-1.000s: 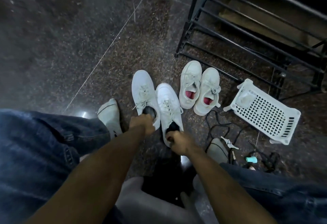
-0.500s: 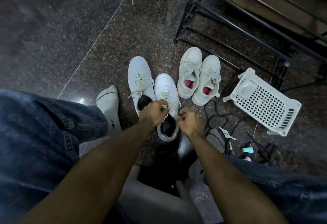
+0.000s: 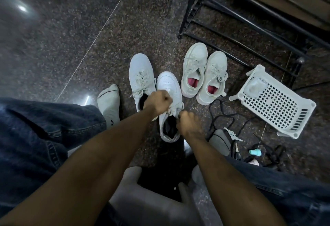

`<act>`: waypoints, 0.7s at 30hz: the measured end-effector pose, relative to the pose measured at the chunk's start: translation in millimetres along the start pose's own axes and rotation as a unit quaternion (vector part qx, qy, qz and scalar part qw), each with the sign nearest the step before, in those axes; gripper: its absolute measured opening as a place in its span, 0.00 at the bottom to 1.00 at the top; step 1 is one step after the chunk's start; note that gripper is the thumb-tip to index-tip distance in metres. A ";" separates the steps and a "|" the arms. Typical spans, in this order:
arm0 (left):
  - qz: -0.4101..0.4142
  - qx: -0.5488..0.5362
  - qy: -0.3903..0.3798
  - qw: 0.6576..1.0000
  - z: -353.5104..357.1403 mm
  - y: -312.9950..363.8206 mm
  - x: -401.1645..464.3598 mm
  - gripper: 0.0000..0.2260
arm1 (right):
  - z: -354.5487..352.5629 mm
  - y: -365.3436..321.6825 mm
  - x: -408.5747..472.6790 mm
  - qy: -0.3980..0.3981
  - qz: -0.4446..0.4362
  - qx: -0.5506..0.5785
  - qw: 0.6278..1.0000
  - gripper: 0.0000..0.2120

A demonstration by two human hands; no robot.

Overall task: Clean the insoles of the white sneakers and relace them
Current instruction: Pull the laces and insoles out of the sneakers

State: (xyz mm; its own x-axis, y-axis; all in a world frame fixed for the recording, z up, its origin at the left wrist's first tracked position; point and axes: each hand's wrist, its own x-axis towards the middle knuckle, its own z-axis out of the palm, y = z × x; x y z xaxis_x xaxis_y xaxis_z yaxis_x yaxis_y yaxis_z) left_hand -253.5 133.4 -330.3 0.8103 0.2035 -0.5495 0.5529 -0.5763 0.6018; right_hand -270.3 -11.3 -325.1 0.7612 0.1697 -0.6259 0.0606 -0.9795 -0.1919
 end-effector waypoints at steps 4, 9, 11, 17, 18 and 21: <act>0.018 -0.217 0.126 0.968 -31.1 22.3 20.2 0.08 | -1.4 0.2 -2.4 0.000 -0.015 -0.016 1.000 0.12; 0.091 -0.180 0.101 0.974 -53.9 42.2 31.9 0.09 | -5.9 -1.1 -6.8 0.007 -0.007 0.002 1.000 0.12; 0.082 -0.172 0.106 0.976 -48.3 41.9 31.6 0.08 | -7.4 -0.1 -9.7 0.006 -0.008 -0.006 1.000 0.13; -0.113 -0.317 0.156 0.929 -28.8 20.3 20.5 0.08 | -2.5 8.7 -25.7 -0.009 -0.013 -0.057 0.998 0.14; -0.170 -0.388 0.175 0.889 -25.3 20.8 17.3 0.09 | -1.7 9.4 -27.5 -0.012 -0.010 -0.058 0.998 0.15; -0.235 -0.499 0.173 0.816 -11.3 27.4 15.9 0.08 | 1.8 7.5 -32.2 -0.032 -0.002 -0.049 0.998 0.16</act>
State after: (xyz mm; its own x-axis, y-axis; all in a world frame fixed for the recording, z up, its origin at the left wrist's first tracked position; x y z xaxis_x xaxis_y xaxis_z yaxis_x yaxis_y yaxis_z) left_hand -223.3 129.8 -316.1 0.3741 0.5266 -0.7633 0.5610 0.5269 0.6385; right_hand -295.6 -23.9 -307.8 0.7187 0.1772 -0.6723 0.1296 -0.9842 -0.1209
